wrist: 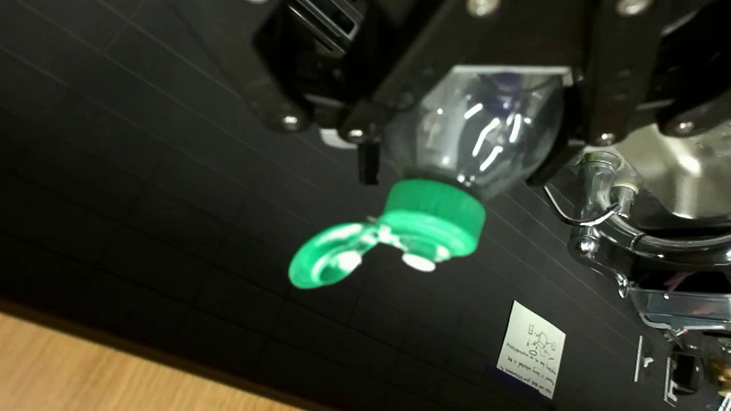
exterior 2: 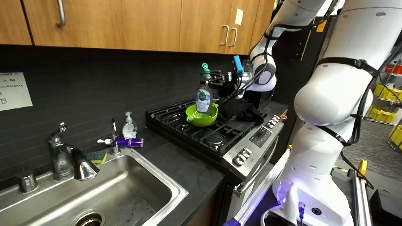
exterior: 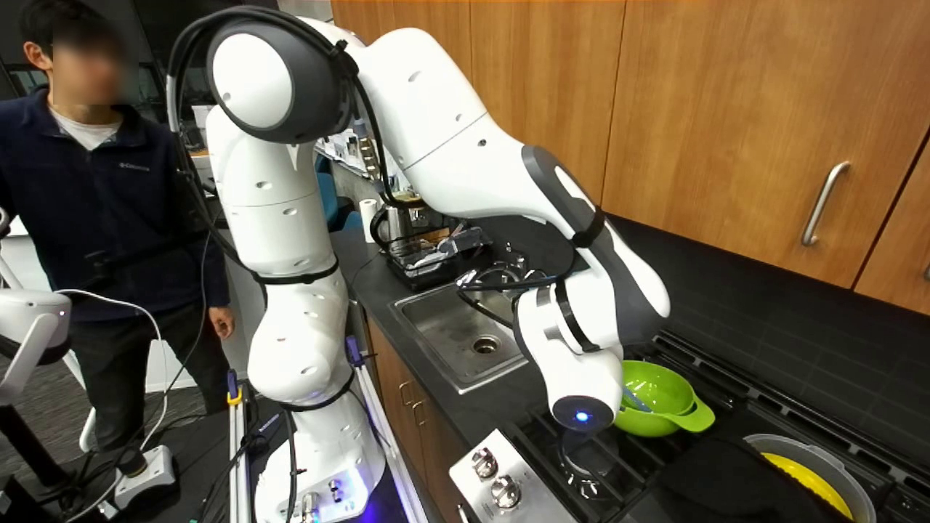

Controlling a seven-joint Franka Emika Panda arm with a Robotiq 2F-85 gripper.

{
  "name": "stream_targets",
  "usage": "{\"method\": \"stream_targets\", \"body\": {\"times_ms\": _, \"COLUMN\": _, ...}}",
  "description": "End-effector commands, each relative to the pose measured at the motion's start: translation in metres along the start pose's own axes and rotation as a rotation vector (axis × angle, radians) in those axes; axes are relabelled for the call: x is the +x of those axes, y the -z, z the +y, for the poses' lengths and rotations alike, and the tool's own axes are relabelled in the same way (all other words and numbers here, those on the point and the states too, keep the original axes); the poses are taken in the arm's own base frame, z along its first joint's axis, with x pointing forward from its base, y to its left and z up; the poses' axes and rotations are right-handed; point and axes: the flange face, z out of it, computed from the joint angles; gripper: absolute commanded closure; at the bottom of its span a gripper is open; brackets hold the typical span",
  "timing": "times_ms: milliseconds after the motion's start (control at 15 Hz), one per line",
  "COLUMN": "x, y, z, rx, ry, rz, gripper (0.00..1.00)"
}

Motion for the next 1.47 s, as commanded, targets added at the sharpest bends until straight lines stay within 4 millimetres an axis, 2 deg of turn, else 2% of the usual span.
{"method": "stream_targets", "body": {"times_ms": 0, "x": -0.009, "y": -0.003, "z": -0.019, "rx": 0.011, "ry": -0.015, "rz": -0.015, "gripper": 0.61}}
{"method": "stream_targets", "body": {"times_ms": 600, "x": -0.015, "y": -0.006, "z": -0.045, "rx": 0.012, "ry": -0.004, "rz": -0.035, "gripper": 0.61}}
{"method": "stream_targets", "body": {"times_ms": 1133, "x": -0.019, "y": -0.013, "z": -0.046, "rx": 0.002, "ry": 0.017, "rz": -0.036, "gripper": 0.61}}
{"method": "stream_targets", "body": {"times_ms": 1400, "x": -0.02, "y": -0.026, "z": -0.034, "rx": -0.023, "ry": 0.033, "rz": -0.043, "gripper": 0.61}}
